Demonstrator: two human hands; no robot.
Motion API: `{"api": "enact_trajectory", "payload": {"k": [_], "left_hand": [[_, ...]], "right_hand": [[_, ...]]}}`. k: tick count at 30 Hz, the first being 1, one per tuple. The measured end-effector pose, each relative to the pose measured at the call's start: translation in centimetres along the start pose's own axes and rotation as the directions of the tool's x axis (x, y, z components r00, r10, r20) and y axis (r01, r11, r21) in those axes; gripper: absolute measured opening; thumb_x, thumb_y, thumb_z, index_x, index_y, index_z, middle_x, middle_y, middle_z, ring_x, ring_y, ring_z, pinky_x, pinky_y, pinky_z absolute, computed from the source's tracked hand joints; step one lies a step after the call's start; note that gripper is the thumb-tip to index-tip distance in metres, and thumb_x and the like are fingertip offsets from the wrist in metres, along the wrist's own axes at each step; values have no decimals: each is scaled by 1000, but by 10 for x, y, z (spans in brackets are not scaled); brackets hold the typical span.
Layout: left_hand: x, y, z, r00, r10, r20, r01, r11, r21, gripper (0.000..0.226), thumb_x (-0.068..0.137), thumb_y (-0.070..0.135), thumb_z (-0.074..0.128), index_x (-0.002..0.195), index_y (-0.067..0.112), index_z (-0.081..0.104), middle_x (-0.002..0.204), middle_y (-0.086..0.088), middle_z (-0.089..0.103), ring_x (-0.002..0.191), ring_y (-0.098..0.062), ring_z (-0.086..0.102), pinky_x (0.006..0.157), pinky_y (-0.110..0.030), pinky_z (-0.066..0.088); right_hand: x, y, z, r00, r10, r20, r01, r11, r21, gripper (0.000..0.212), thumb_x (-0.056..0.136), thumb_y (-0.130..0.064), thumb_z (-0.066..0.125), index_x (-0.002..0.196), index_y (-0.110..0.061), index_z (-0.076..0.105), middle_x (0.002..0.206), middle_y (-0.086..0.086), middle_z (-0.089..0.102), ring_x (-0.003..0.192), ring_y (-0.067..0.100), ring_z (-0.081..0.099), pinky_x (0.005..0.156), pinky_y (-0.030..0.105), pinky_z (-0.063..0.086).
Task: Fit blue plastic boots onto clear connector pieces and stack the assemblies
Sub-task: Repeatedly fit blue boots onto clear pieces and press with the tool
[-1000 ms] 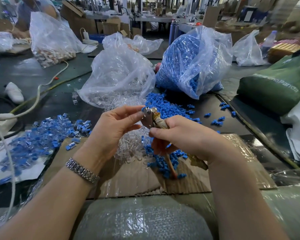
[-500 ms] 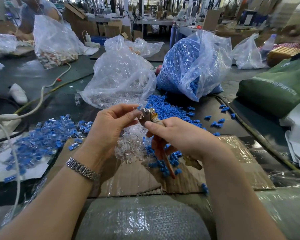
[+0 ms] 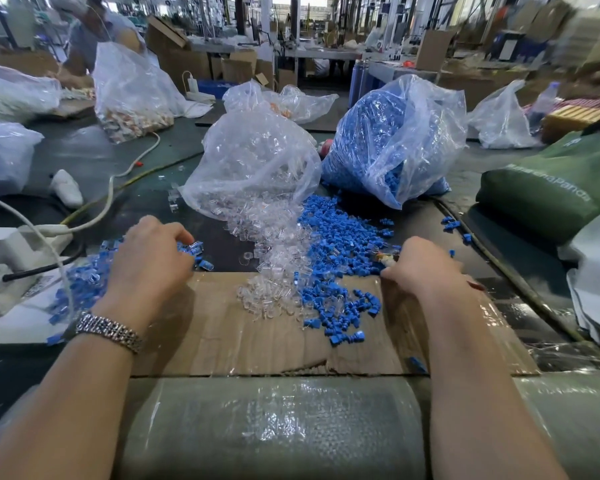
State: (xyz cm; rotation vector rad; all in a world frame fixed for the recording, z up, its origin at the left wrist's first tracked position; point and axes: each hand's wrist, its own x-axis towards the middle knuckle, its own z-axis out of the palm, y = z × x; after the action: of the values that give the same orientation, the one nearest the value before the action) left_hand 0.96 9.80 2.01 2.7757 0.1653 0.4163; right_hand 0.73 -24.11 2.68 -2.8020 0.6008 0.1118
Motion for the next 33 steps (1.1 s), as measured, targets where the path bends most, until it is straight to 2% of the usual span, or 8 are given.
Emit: {"api": "enact_trajectory", "payload": {"k": [6, 10, 14, 18, 22, 26, 28, 33], "left_hand": [[-21, 20, -8, 874, 298, 384, -189, 936, -297, 21, 81, 19, 80, 90, 37, 74, 85, 14, 73, 75, 1, 66, 68, -10, 47], [-26, 26, 0, 871, 325, 369, -219, 928, -300, 21, 80, 15, 82, 89, 32, 74, 82, 13, 73, 74, 4, 65, 67, -7, 47], [-28, 31, 10, 889, 309, 337, -236, 941, -240, 17, 82, 18, 83, 83, 33, 73, 77, 13, 71, 74, -1, 65, 75, -22, 52], [-29, 35, 19, 928, 285, 242, -236, 948, -213, 12, 86, 18, 79, 85, 29, 74, 77, 18, 65, 74, 6, 58, 61, -12, 38], [-24, 39, 22, 953, 267, 141, -226, 940, -254, 10, 86, 17, 79, 90, 24, 73, 84, 10, 69, 80, -4, 63, 72, -23, 48], [-15, 46, 21, 979, 203, 21, -176, 892, -415, 13, 87, 11, 77, 95, 19, 71, 84, 7, 69, 78, -6, 65, 66, -14, 45], [-13, 54, 21, 981, 147, 127, -27, 750, -660, 17, 85, 5, 78, 97, 14, 71, 83, -1, 73, 77, -15, 72, 67, -18, 56], [-17, 71, 26, 875, 244, 417, 417, 57, -907, 27, 75, 1, 75, 100, -3, 68, 91, -16, 75, 84, -24, 75, 73, -23, 60]], "right_hand": [[-8, -4, -12, 995, -95, -8, 95, 995, 7, 39, 88, -29, 77, 116, -6, 65, 127, 19, 57, 115, 36, 57, 102, 49, 49], [-25, 3, -27, 958, -231, 169, 222, 973, 70, 13, 81, -17, 86, 88, -14, 76, 91, 4, 74, 77, 16, 67, 70, 31, 56], [-33, 2, -22, 931, -259, 257, 242, 966, 95, 15, 80, -19, 87, 90, -15, 76, 90, 4, 75, 83, 21, 73, 83, 40, 62], [-27, -8, -11, 924, -312, 224, 303, 950, 72, 15, 86, -16, 81, 97, -7, 79, 95, 9, 76, 83, 22, 72, 83, 40, 62], [-19, -18, -1, 926, -342, 160, 351, 936, -30, 17, 87, -13, 76, 101, -3, 77, 102, 13, 74, 95, 27, 70, 88, 45, 60], [-13, -20, -4, 950, -310, 42, 310, 951, -9, 12, 82, -5, 72, 93, -8, 72, 91, 11, 72, 84, 27, 71, 82, 43, 62], [-11, -20, -5, 947, -322, -15, 321, 937, 136, 8, 85, -2, 71, 86, -10, 69, 79, 10, 74, 75, 24, 75, 80, 43, 63], [-22, -28, 4, 902, -393, -180, 415, 668, 618, 8, 90, -6, 76, 86, -12, 72, 71, 3, 74, 62, 8, 72, 67, 26, 62]]}}
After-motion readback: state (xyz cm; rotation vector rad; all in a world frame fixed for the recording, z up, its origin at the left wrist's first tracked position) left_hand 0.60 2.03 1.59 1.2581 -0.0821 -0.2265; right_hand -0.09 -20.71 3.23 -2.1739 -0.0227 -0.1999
